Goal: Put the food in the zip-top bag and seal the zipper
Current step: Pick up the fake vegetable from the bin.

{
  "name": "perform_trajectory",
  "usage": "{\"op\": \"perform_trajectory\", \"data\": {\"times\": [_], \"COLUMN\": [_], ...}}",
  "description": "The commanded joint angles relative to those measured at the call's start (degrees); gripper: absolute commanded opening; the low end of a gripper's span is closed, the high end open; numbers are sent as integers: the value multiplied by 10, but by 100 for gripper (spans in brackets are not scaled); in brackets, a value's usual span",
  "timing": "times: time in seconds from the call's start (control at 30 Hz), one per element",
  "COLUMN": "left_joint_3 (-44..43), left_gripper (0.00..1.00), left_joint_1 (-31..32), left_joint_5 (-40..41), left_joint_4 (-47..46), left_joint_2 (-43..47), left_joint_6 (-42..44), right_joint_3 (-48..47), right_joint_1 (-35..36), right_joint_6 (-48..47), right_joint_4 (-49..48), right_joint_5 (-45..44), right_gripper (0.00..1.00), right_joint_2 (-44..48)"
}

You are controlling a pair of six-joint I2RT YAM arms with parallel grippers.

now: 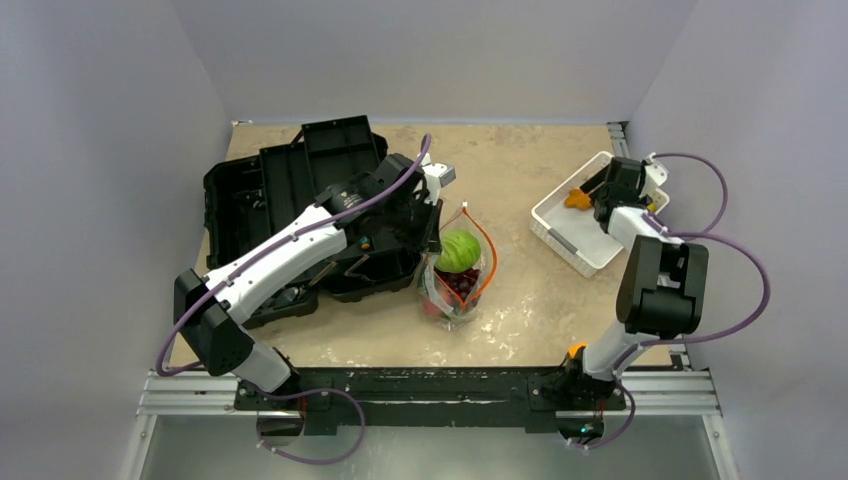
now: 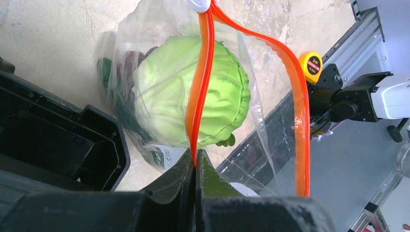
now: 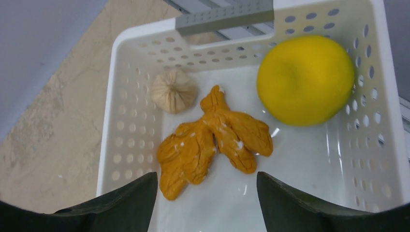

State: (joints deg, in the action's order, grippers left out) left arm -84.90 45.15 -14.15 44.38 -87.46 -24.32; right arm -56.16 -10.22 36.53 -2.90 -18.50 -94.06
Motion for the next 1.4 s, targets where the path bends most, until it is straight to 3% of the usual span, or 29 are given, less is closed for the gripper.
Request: {"op": "perform_trajectory", "data": {"times": [0.0,0.47,0.8,1.2,1.37], "left_joint_3": [-26,-25,-25,-26,-26], "left_gripper": [0,0,0,0,0], "left_joint_1": [4,3,3,3,3], "left_joint_5": [-13,-29,-41,-34,-35], "left_joint_4": [-11,-15,-15,-12,-13], "left_joint_2": [11,3,-5,-10,-12], "left_joint_6": [6,-3,-8,-7,-7], "right_joint_3": [-73,-193,-213,-264,-259], "right_joint_1": [-27,-40,-42,-43,-43], "right_joint_6": [28,30,-17,-31,-42], "right_joint_4": [-60,-63,-69,-41,-44], "right_joint_5": [62,56,53,68,69], "right_gripper": [73,57,42,36,24], "right_joint_2": [-46,-188,-205,-255,-256]}}
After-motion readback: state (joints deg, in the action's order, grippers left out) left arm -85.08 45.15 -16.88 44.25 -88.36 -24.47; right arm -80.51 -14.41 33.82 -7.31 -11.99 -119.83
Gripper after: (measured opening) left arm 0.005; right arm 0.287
